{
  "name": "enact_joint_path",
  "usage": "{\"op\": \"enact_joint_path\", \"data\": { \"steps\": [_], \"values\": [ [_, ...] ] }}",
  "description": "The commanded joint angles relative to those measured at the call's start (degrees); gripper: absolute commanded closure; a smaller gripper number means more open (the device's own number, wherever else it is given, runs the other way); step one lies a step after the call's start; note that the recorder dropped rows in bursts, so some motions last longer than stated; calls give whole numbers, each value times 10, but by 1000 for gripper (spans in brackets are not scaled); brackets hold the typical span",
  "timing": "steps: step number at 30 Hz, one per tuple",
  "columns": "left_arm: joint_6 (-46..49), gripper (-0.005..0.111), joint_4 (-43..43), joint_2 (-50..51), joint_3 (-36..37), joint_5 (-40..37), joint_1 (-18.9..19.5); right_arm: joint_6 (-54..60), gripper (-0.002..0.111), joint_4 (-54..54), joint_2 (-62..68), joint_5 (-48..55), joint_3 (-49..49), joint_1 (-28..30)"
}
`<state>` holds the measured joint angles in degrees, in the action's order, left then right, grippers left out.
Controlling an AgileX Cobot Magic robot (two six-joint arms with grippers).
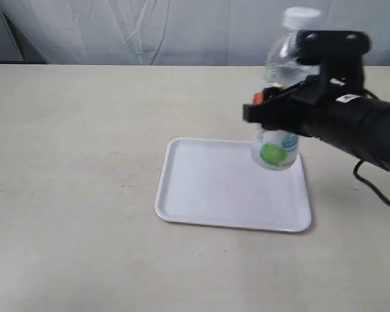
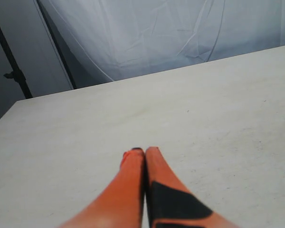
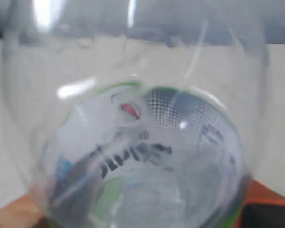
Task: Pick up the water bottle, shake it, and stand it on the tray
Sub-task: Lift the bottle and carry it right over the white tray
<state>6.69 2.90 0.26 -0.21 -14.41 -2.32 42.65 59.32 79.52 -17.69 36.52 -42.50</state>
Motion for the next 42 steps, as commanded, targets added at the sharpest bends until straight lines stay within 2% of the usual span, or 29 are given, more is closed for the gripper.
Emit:
{"op": "enact_joint_path", "data": {
  "steps": [1, 2, 4, 6, 7, 8, 11, 12, 14, 16, 19, 22, 25, 30, 38, 42],
  "values": [
    [-2, 106, -2, -3, 2, 8, -1, 18, 109, -147, -26, 171, 32, -14],
    [-2, 106, -2, -3, 2, 8, -1, 10, 109, -208, -34, 181, 33, -18],
    [-2, 106, -2, -3, 2, 8, -1, -20, 109, -189, -48, 81, 16, 5],
    [-2, 106, -2, -3, 2, 8, -1, -50, 109, -33, -52, -43, 2, 26],
    [-2, 106, -2, -3, 2, 7, -1, -48, 109, 28, -52, -45, 4, 27],
    [-2, 106, -2, -3, 2, 7, -1, -22, 109, 18, -52, 7, 11, 24],
    [-2, 106, -2, -3, 2, 7, -1, 62, 109, -186, -52, 143, 24, 7],
    [-2, 106, -2, -3, 2, 7, -1, 58, 109, -186, -52, 126, 18, 11],
    [-2, 106, -2, -3, 2, 8, -1, 33, 109, -51, -55, 16, 3, 40],
    [-2, 106, -2, -3, 2, 8, -1, 59, 109, 20, -75, 3, 18, 49],
    [-2, 106, -2, -3, 2, 8, -1, 103, 109, -25, -127, 76, 56, 39],
    [-2, 106, -2, -3, 2, 8, -1, 103, 109, -22, -173, 95, 74, 30],
    [-2, 106, -2, -3, 2, 8, -1, 103, 109, -8, -165, 97, 37, 28],
    [-2, 106, -2, -3, 2, 8, -1, 103, 109, 11, -80, 132, -32, 28],
    [-2, 106, -2, -3, 2, 8, -1, 105, 109, -3, -214, 131, 92, 24],
    [-2, 106, -2, -3, 2, 8, -1, 105, 109, -3, -163, 187, 32, 24]
  ]
}}
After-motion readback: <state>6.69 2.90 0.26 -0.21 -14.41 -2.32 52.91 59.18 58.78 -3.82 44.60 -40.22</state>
